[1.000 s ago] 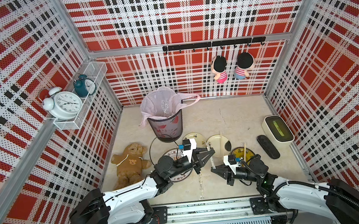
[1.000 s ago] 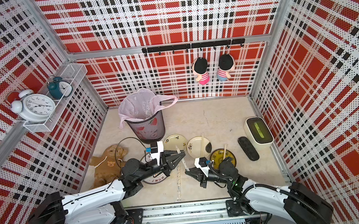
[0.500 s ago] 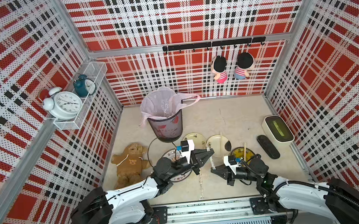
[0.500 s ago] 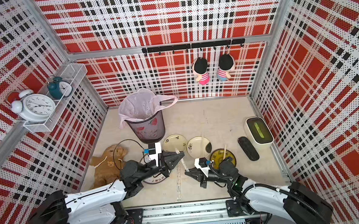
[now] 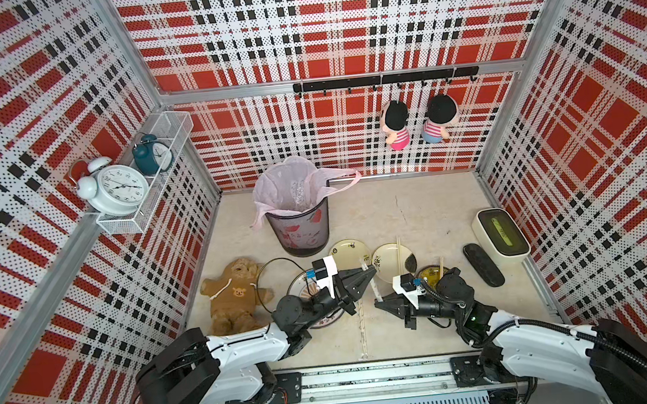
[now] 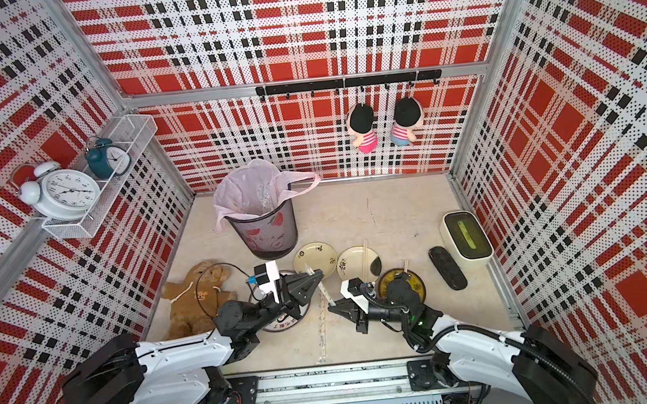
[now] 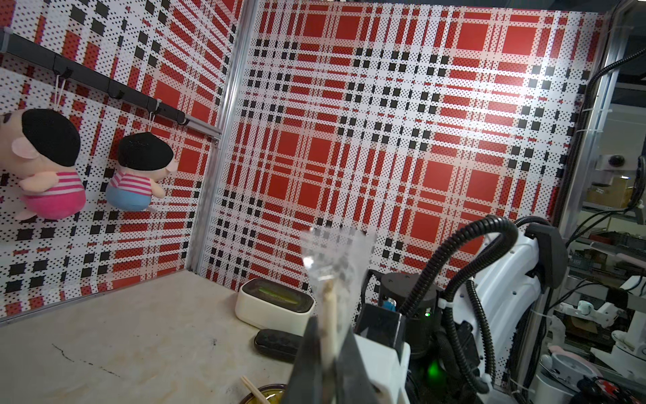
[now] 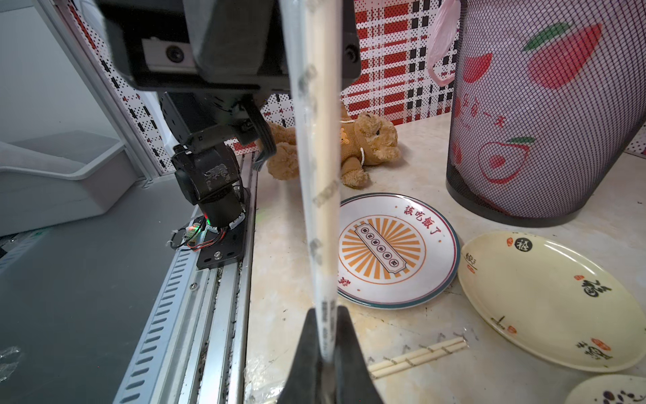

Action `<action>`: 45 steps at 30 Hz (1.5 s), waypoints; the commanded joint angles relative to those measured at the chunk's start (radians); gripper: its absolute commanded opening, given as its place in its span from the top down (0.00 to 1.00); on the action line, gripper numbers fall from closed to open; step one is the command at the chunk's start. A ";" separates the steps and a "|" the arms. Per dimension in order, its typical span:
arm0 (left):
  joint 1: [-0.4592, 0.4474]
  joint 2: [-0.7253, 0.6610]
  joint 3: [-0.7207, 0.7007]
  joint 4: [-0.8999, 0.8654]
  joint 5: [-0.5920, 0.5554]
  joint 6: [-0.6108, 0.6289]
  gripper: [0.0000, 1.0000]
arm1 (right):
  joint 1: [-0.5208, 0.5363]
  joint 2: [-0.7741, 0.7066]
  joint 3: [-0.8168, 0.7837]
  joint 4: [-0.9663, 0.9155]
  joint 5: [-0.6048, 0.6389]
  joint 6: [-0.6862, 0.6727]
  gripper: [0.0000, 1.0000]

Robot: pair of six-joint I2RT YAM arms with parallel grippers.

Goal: Remove the packaging of disposable chopsticks
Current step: Remove the packet bag from the disposable chopsticks.

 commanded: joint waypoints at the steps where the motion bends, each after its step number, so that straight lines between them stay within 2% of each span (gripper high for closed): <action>1: -0.023 0.057 -0.063 -0.179 0.069 -0.005 0.96 | 0.000 -0.043 0.121 0.221 -0.004 -0.027 1.00; 8: -0.029 0.076 -0.081 -0.171 0.080 -0.014 0.90 | 0.000 -0.046 0.176 0.198 -0.022 -0.035 1.00; 15: -0.031 0.096 -0.089 -0.180 0.072 -0.020 0.93 | 0.000 -0.081 0.199 0.153 -0.015 -0.046 1.00; 22: -0.040 0.135 -0.095 -0.180 0.062 -0.020 0.91 | -0.001 -0.126 0.203 0.124 0.008 -0.059 1.00; 23: -0.044 0.140 -0.092 -0.180 0.062 -0.020 0.96 | 0.000 -0.129 0.206 0.121 0.009 -0.061 1.00; 25: -0.050 0.151 -0.085 -0.185 0.069 -0.020 0.98 | 0.000 -0.132 0.209 0.117 0.012 -0.065 1.00; 29: -0.054 0.156 -0.084 -0.199 0.070 -0.020 0.92 | 0.000 -0.144 0.213 0.108 0.019 -0.069 1.00; 39: -0.075 0.195 -0.074 -0.205 0.076 -0.015 0.90 | 0.000 -0.165 0.234 0.087 0.036 -0.088 1.00; 45: -0.080 0.171 -0.072 -0.234 0.052 -0.009 0.90 | 0.000 -0.169 0.245 0.081 0.039 -0.090 1.00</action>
